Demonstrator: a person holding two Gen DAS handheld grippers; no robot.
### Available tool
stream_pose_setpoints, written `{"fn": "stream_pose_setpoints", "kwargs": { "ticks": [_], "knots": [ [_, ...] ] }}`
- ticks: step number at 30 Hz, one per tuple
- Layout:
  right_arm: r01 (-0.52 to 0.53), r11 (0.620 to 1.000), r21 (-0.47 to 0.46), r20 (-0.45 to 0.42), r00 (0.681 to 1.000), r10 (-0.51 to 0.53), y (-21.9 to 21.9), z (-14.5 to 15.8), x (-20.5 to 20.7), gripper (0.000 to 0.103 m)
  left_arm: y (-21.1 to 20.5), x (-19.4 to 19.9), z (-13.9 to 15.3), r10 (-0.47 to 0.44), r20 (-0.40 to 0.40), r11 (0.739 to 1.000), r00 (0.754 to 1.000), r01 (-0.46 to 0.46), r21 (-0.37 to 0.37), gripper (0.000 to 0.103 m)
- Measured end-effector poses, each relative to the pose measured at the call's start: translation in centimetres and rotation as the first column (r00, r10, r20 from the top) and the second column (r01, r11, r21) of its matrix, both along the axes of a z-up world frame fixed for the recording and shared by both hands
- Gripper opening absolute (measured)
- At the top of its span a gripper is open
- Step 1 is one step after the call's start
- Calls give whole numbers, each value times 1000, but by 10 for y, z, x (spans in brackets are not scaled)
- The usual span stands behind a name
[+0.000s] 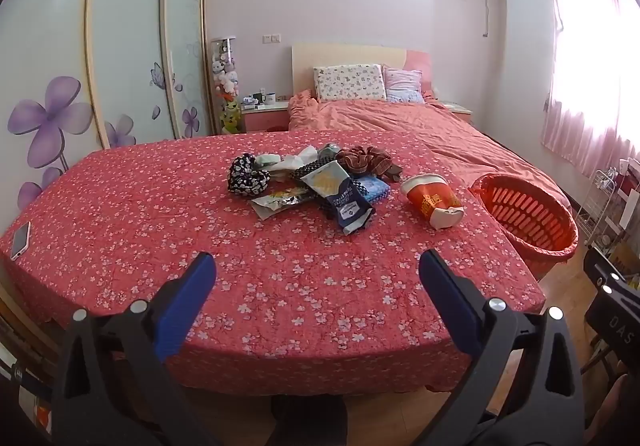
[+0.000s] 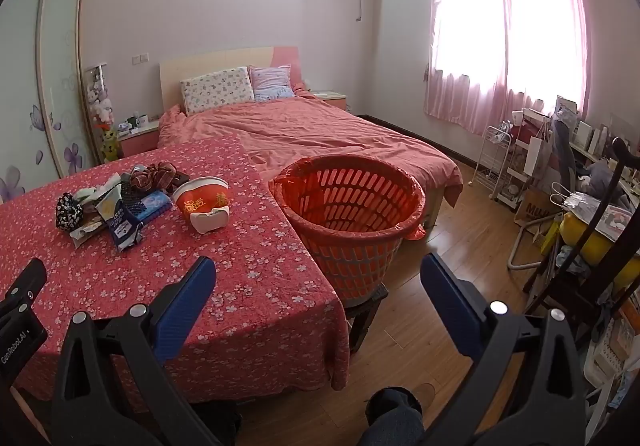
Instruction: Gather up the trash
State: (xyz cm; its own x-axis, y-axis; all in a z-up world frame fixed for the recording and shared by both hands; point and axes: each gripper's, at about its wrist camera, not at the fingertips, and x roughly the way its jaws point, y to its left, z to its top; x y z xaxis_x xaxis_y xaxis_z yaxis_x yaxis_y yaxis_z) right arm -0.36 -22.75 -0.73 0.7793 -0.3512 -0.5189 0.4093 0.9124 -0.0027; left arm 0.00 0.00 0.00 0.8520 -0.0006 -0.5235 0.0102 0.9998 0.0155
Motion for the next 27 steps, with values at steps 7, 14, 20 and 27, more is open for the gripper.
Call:
{"fn": "stream_pose_setpoints", "kwargs": {
  "ticks": [7, 14, 20, 27],
  "knots": [
    [0, 1000, -1, 2, 1000, 0, 0, 0, 0, 101, 0, 0, 0, 4, 2, 1000, 1000, -4, 4, 99],
    [2, 1000, -3, 3, 1000, -2, 0, 0, 0, 101, 0, 0, 0, 1, 4, 1000, 1000, -1, 4, 99],
    [1, 1000, -2, 4, 1000, -1, 1, 0, 0, 101, 0, 0, 0, 1, 4, 1000, 1000, -1, 3, 99],
    [1, 1000, -3, 5, 1000, -1, 1, 0, 0, 101, 0, 0, 0, 2, 4, 1000, 1000, -2, 3, 99]
  ]
}}
